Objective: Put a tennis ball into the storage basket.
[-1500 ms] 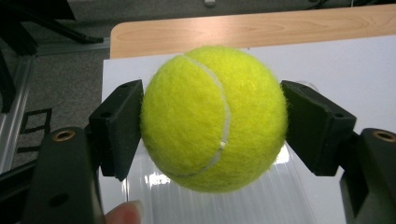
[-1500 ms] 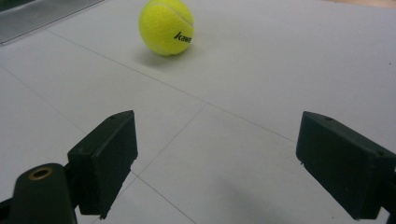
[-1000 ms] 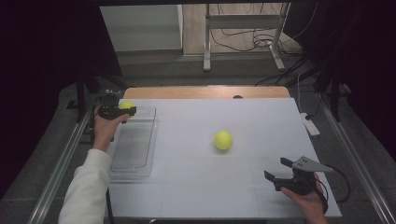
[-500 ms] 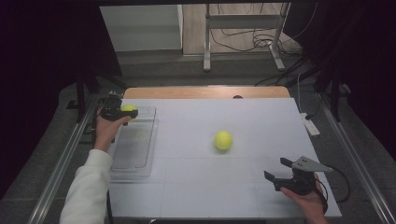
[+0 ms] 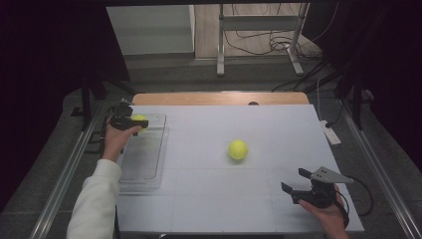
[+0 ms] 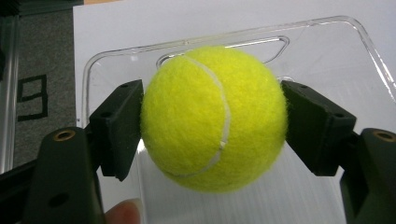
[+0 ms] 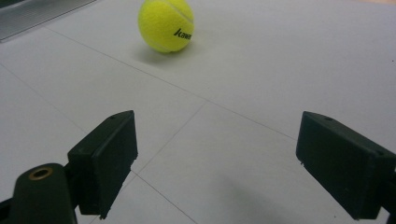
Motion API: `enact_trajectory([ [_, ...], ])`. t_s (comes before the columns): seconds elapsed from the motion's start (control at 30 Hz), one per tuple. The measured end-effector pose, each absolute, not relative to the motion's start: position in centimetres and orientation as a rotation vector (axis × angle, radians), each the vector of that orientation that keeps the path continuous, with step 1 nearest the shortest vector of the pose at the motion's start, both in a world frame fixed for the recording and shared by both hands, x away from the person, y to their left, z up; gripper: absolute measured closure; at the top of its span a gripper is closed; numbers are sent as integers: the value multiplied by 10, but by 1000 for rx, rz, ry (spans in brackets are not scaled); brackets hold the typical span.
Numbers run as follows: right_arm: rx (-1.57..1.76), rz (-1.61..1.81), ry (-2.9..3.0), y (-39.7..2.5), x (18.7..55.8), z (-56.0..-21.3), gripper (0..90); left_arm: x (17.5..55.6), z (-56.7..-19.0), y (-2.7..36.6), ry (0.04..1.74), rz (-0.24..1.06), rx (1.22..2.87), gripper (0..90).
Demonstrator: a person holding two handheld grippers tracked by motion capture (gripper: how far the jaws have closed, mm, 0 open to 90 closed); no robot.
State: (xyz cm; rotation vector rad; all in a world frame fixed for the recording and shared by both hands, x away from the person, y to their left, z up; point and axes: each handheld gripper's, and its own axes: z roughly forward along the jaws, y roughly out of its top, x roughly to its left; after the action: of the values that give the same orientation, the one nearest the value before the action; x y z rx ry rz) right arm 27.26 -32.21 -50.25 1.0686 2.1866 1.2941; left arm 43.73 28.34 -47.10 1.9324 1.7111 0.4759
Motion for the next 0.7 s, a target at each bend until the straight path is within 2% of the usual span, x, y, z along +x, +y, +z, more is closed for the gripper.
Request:
enact_trajectory([
  [0.7, 1072, 1289, 2187, -322, 273, -503, 131, 443, -486, 280, 1750, 482, 2035, 266],
])
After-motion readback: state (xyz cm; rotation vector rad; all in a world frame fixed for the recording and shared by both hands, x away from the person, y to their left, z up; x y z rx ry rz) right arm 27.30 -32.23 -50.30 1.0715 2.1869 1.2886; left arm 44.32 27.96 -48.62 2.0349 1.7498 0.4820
